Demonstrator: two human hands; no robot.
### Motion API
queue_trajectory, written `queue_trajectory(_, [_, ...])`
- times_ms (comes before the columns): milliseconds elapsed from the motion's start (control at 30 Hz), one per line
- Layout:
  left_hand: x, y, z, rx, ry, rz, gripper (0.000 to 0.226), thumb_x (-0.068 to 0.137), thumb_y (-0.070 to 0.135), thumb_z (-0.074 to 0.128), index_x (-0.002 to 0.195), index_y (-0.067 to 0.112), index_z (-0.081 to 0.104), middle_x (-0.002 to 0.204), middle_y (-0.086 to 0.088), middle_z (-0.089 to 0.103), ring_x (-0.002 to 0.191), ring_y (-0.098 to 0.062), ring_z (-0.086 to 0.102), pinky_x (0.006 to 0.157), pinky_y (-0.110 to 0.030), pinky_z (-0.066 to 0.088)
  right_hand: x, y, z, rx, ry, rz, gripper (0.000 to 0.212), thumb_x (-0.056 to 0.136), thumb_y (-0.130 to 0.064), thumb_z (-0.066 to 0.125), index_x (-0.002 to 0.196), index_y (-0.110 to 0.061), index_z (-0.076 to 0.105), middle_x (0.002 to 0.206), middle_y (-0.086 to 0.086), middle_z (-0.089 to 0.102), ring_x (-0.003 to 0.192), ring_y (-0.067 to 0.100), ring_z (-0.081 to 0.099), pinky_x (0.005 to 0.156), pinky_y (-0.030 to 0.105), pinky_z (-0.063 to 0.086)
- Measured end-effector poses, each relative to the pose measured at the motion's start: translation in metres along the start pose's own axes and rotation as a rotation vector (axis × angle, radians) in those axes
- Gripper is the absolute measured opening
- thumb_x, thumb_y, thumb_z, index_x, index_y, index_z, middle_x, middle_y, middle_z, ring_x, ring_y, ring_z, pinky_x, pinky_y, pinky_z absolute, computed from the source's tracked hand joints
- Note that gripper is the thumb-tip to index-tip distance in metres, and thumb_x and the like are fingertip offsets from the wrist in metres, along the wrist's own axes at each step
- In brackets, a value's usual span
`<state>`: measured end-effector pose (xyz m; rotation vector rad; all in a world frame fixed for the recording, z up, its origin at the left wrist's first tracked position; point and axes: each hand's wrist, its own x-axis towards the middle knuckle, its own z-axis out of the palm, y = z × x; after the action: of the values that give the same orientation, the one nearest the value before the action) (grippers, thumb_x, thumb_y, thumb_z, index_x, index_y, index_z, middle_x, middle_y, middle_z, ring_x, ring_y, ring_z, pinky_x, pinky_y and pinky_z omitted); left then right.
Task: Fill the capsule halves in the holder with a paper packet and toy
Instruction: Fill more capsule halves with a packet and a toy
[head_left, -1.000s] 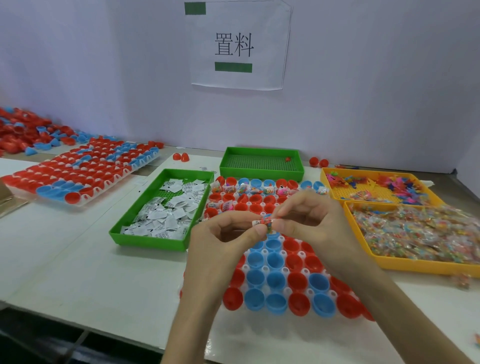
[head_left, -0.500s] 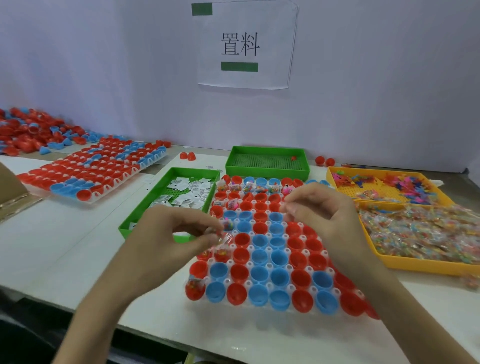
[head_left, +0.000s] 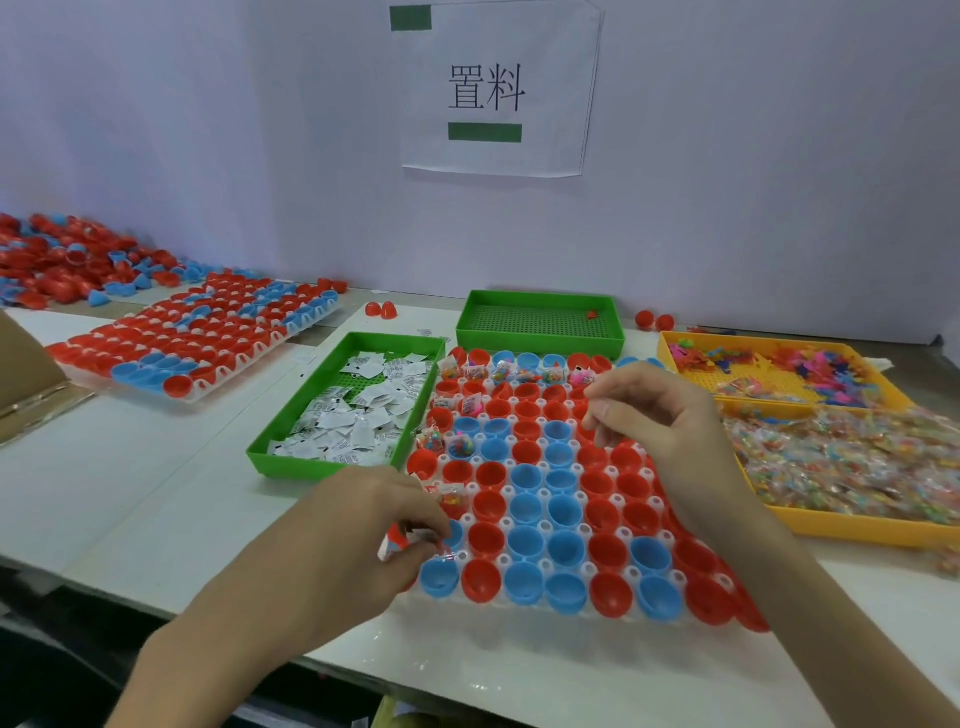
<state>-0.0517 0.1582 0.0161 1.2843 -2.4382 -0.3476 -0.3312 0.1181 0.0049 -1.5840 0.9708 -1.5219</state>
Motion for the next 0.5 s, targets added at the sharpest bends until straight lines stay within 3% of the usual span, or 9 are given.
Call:
queue_trajectory(133, [-0.002, 0.001, 0.003, 0.057, -0.055, 0.049, 0.012, 0.084, 0.030, 0.077, 0.093, 0.038, 0.076, 0.074, 0.042, 0.049, 0.093, 0.015, 0.049, 0.072, -0.005, 0.034, 0.000, 0.002, -0.001, -0.011, -0.004, 0.001, 0.022, 0.089, 0.007, 0.064, 0.088, -0.014, 0.072, 0.073, 0.007, 0.071, 0.061, 0.017, 0.063, 0.064, 0.024, 0.054])
queue_trajectory(367, [0.002, 0.002, 0.013, 0.099, -0.113, 0.076, 0.013, 0.091, 0.032, 0.068, 0.101, 0.036, 0.076, 0.076, 0.036, 0.044, 0.094, 0.021, 0.035, 0.078, -0.004, 0.027, 0.001, 0.001, -0.002, -0.017, -0.007, 0.003, 0.032, 0.089, 0.006, 0.064, 0.084, -0.024, 0.074, 0.073, 0.006, 0.071, 0.061, 0.015, 0.063, 0.064, 0.023, 0.054])
queue_trajectory(500, [0.003, 0.001, 0.017, 0.104, -0.131, 0.058, 0.013, 0.092, 0.033, 0.068, 0.102, 0.035, 0.074, 0.079, 0.033, 0.045, 0.093, 0.016, 0.036, 0.078, -0.006, 0.027, 0.001, 0.000, -0.002, -0.025, 0.001, 0.006, 0.028, 0.090, 0.005, 0.064, 0.085, -0.022, 0.073, 0.074, 0.007, 0.071, 0.061, 0.016, 0.063, 0.065, 0.023, 0.054])
